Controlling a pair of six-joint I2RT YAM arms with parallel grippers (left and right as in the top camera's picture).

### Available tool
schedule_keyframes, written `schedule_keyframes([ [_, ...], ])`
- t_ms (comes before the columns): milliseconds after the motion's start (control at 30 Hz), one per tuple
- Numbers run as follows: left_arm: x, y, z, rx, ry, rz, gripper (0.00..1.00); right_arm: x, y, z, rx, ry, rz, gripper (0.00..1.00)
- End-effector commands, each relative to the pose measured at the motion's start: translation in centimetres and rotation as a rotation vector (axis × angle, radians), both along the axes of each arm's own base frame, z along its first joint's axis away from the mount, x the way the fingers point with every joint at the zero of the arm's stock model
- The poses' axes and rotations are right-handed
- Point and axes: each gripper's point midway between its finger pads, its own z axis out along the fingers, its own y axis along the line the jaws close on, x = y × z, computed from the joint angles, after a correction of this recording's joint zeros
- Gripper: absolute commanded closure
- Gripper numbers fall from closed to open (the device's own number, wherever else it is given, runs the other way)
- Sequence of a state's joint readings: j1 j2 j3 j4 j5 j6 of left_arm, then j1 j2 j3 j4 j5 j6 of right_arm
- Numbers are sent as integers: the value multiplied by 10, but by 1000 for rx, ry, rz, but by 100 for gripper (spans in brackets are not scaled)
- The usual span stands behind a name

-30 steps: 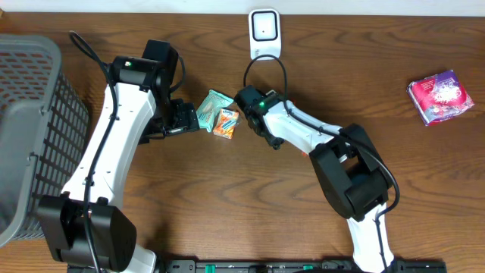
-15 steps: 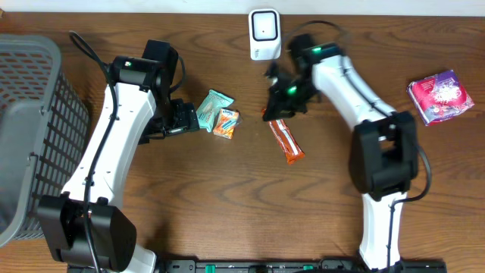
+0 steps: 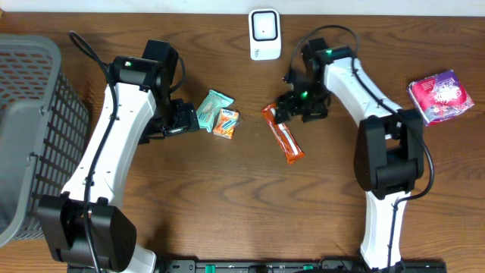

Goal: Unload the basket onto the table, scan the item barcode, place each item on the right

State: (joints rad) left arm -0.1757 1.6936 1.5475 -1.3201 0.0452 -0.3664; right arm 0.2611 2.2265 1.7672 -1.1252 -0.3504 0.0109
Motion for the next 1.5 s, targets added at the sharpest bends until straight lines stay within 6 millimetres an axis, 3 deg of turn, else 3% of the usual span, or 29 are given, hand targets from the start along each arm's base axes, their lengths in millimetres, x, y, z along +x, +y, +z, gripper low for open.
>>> schedule_keyframes([
  [0, 0, 4, -2, 18, 8, 4, 2, -6, 3, -12, 29, 4, 31, 1],
  [33, 0, 4, -2, 18, 8, 4, 2, -7, 7, -14, 62, 6, 34, 4],
  [133, 0, 4, -2, 18, 8, 4, 2, -14, 19, -20, 160, 32, 26, 26],
  [367, 0, 4, -2, 18, 8, 4, 2, -49, 20, -60, 150, 109, -2, 25],
  [467, 0, 4, -2, 18, 8, 4, 2, -62, 14, -80, 84, 125, -36, 39],
  [567, 0, 4, -2, 18, 8, 4, 2, -67, 2, -95, -19, 122, -74, 72],
  [600, 0, 4, -2, 18, 8, 4, 2, -66, -4, -98, -69, 115, -97, 91],
  [633, 0, 4, -2, 18, 8, 4, 2, -65, -9, -100, -110, 111, -124, 99],
  [767, 0, 4, -2, 18, 8, 4, 2, -57, -11, -97, -142, 100, -178, 99],
  [867, 0, 4, -2, 18, 8, 4, 2, -42, -10, -79, -134, 82, -207, 99],
  [1000, 0, 4, -2, 18, 8, 4, 2, -9, -14, -29, -141, -18, -223, 99],
  [1100, 0, 4, -2, 18, 8, 4, 2, 13, -32, 6, -272, -156, -228, 98],
  [1133, 0, 4, -2, 18, 8, 4, 2, 19, -43, 21, -389, -245, -218, 98],
  [1333, 0, 4, -2, 18, 8, 4, 2, 7, -61, 23, -730, -365, -204, 99],
  [1467, 0, 4, -2, 18, 8, 4, 2, -3, -53, 13, -799, -426, -198, 99],
])
